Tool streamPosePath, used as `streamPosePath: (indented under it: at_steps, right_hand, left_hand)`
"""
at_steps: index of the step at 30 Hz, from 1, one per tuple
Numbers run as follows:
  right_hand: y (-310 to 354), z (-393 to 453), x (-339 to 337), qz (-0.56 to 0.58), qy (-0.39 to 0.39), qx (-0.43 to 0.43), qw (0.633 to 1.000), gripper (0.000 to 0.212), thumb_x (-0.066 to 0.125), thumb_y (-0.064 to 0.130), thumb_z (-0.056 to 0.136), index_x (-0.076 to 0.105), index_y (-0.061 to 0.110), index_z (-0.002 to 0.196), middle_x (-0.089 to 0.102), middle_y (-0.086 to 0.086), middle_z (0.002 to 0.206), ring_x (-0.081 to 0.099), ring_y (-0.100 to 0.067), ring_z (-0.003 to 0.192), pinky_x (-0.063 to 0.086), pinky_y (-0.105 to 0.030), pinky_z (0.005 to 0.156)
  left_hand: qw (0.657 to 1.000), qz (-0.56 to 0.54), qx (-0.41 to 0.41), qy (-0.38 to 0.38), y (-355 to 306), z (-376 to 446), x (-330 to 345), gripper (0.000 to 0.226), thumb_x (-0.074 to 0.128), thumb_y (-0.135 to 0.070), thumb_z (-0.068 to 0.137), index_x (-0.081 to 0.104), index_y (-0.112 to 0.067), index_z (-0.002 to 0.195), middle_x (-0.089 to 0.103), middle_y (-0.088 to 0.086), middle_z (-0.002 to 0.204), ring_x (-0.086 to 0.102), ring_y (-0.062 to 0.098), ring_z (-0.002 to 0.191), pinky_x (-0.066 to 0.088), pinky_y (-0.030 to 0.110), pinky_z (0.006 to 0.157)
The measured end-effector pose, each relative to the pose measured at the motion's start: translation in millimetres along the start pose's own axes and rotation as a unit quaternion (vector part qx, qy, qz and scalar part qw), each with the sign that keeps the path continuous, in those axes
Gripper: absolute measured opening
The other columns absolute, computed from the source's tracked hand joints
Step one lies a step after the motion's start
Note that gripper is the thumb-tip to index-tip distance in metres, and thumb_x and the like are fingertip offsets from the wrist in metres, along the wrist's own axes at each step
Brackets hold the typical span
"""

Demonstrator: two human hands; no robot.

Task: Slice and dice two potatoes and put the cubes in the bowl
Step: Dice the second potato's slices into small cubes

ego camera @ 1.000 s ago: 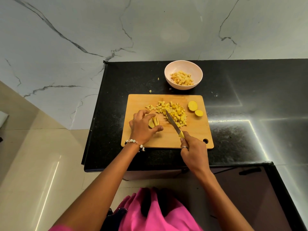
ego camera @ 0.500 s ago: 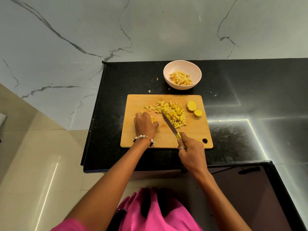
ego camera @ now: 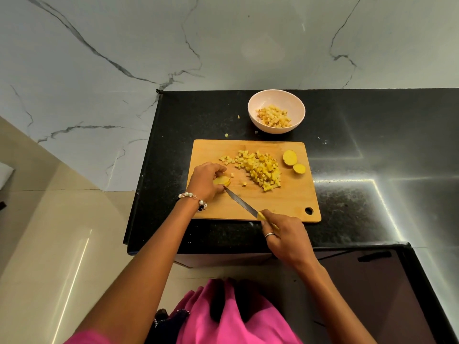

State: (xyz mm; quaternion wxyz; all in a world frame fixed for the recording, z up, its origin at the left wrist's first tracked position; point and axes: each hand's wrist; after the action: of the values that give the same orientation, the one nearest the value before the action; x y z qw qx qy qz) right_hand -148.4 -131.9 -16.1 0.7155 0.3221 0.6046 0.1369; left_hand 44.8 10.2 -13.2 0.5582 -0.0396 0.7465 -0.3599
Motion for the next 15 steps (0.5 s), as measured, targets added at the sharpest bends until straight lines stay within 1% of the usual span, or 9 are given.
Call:
streamPosePath:
  at_steps: [2, 3, 5, 7, 9, 11, 13, 15]
  right_hand:
    - [0, 3, -2, -0.017, 0.006, -0.008, 1.000, 0.039, 0.046, 0.035, 0.089, 0.065, 0.015, 0.117, 0.071, -0.007, 0.087, 0.063, -0.028, 0.077, 0.051, -0.045, 0.061]
    - [0, 5, -3, -0.026, 0.010, -0.009, 1.000, 0.042, 0.044, 0.036, 0.088, 0.065, 0.015, 0.117, 0.072, -0.007, 0.087, 0.063, -0.028, 0.077, 0.050, -0.044, 0.061]
    - [-1, 10, -7, -0.027, 0.021, -0.001, 0.999, 0.049, 0.042, 0.038, 0.083, 0.065, 0.017, 0.120, 0.073, -0.006, 0.092, 0.065, -0.027, 0.081, 0.051, -0.041, 0.064]
    - [-4, 13, -12, -0.033, 0.037, 0.005, 0.999, 0.050, 0.042, 0.039, 0.080, 0.065, 0.018, 0.121, 0.073, -0.006, 0.097, 0.065, -0.025, 0.084, 0.051, -0.037, 0.066]
    - [-9, 16, -16, -0.063, 0.060, 0.007, 0.996, 0.045, 0.046, 0.037, 0.084, 0.064, 0.020, 0.122, 0.073, -0.005, 0.101, 0.065, -0.025, 0.089, 0.047, -0.033, 0.068]
    - [-12, 18, -18, -0.076, 0.065, 0.018, 0.995, 0.038, 0.053, 0.031, 0.088, 0.063, 0.021, 0.124, 0.072, -0.005, 0.104, 0.064, -0.024, 0.092, 0.045, -0.030, 0.068]
    - [-12, 24, -18, -0.079, 0.050, 0.027, 0.995, 0.037, 0.055, 0.027, 0.089, 0.062, 0.021, 0.124, 0.071, -0.006, 0.106, 0.063, -0.026, 0.095, 0.048, -0.033, 0.072]
    - [-9, 32, -17, -0.089, 0.026, 0.037, 0.995, 0.034, 0.054, 0.025, 0.089, 0.064, 0.017, 0.120, 0.071, -0.010, 0.102, 0.062, -0.031, 0.091, 0.051, -0.039, 0.071]
  left_hand:
    - [1.000, 0.000, 0.003, 0.001, 0, -1, -2, 0.057, 0.078, -0.009, 0.073, 0.058, -0.016, 0.125, 0.061, 0.001, 0.109, 0.050, 0.008, 0.087, 0.042, 0.015, 0.081]
    - [1.000, 0.000, 0.002, 0.000, -1, -2, -2, 0.060, 0.078, -0.008, 0.072, 0.056, -0.016, 0.128, 0.061, 0.000, 0.108, 0.050, 0.008, 0.087, 0.042, 0.015, 0.082]
    - [1.000, 0.005, -0.002, -0.004, -1, -3, -3, 0.064, 0.079, -0.008, 0.071, 0.054, -0.017, 0.130, 0.060, 0.000, 0.108, 0.052, 0.010, 0.089, 0.044, 0.017, 0.084]
    - [1.000, 0.020, -0.013, -0.004, -1, -3, -2, 0.062, 0.080, -0.011, 0.071, 0.056, -0.015, 0.128, 0.059, 0.002, 0.111, 0.055, 0.013, 0.095, 0.046, 0.022, 0.088]
    - [0.999, 0.030, -0.034, -0.004, 1, -4, -2, 0.056, 0.081, -0.016, 0.070, 0.060, -0.014, 0.122, 0.056, 0.004, 0.113, 0.056, 0.017, 0.100, 0.047, 0.026, 0.090]
    - [0.998, 0.040, -0.051, 0.000, 3, -5, -3, 0.054, 0.082, -0.021, 0.069, 0.063, -0.015, 0.119, 0.055, 0.004, 0.115, 0.056, 0.019, 0.101, 0.046, 0.027, 0.090]
    - [0.997, 0.048, -0.055, 0.004, 3, -6, -3, 0.053, 0.082, -0.024, 0.070, 0.064, -0.016, 0.119, 0.054, 0.005, 0.117, 0.056, 0.020, 0.103, 0.045, 0.028, 0.091]
    - [0.997, 0.048, -0.057, 0.004, 2, -6, -3, 0.052, 0.082, -0.024, 0.070, 0.065, -0.017, 0.119, 0.055, 0.005, 0.119, 0.056, 0.020, 0.104, 0.045, 0.029, 0.092]
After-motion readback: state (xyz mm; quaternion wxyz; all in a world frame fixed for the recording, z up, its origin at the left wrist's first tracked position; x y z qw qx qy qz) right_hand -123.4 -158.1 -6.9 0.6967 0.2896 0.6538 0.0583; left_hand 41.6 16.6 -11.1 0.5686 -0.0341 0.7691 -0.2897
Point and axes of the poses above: each hand's wrist, its own z-axis towards the middle knuckle, its own x-axis out of the palm, y = z × x
